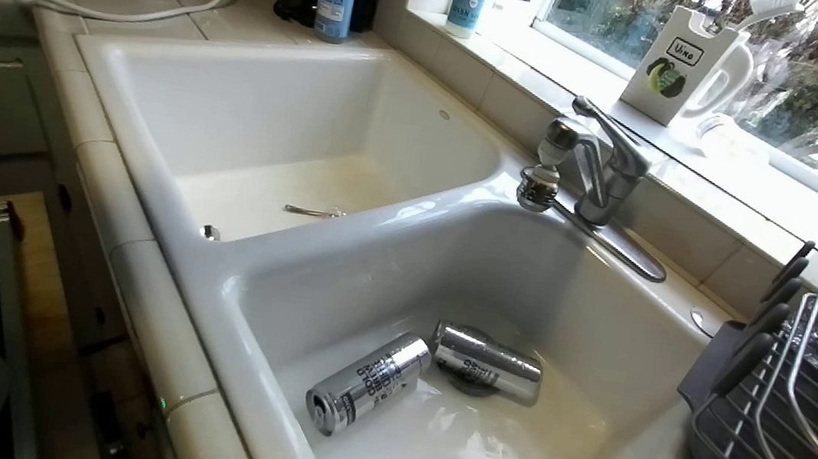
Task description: Put the green object from the dishrack on the window.
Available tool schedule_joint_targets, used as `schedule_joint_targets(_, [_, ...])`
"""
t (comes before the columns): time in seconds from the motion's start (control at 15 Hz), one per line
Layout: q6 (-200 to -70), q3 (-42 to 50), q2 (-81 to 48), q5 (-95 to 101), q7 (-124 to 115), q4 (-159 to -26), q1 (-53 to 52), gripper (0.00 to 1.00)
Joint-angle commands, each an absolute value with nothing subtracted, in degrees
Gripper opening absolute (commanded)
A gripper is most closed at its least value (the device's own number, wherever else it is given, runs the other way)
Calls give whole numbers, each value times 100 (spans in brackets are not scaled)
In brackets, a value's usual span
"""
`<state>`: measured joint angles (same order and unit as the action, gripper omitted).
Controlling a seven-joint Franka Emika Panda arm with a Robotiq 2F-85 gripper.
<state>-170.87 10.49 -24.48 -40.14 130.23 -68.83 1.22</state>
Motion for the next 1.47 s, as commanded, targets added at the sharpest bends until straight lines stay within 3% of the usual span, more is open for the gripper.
schedule_joint_targets(0.0, [-17021, 1035, -2512, -4037, 12980, -6658, 159, 100])
schedule_joint_targets(0.07, [-17038, 1090, -2554, -3997, 12924, -6639, 145, 100])
schedule_joint_targets(0.13, [-17044, 1118, -2584, -3969, 12913, -6638, 138, 74])
schedule_joint_targets(0.2, [-17034, 1111, -2619, -3979, 12923, -6628, 146, 74])
schedule_joint_targets(0.27, [-17029, 1119, -2662, -3982, 12917, -6611, 151, 68])
schedule_joint_targets(0.73, [-16871, 979, -3305, -4027, 12812, -6006, 296, 12])
schedule_joint_targets(0.87, [-16767, 1035, -3419, -3976, 12689, -5906, 261, 1])
schedule_joint_targets(0.93, [-16704, 1072, -3454, -3953, 12617, -5882, 245, 0])
schedule_joint_targets(1.0, [-16640, 1078, -3485, -3955, 12565, -5839, 244, 28])
schedule_joint_targets(1.13, [-16533, 1121, -3512, -3930, 12442, -5777, 228, 30])
schedule_joint_targets(1.4, [-16392, 1178, -3513, -3904, 12248, -5641, 212, 58])
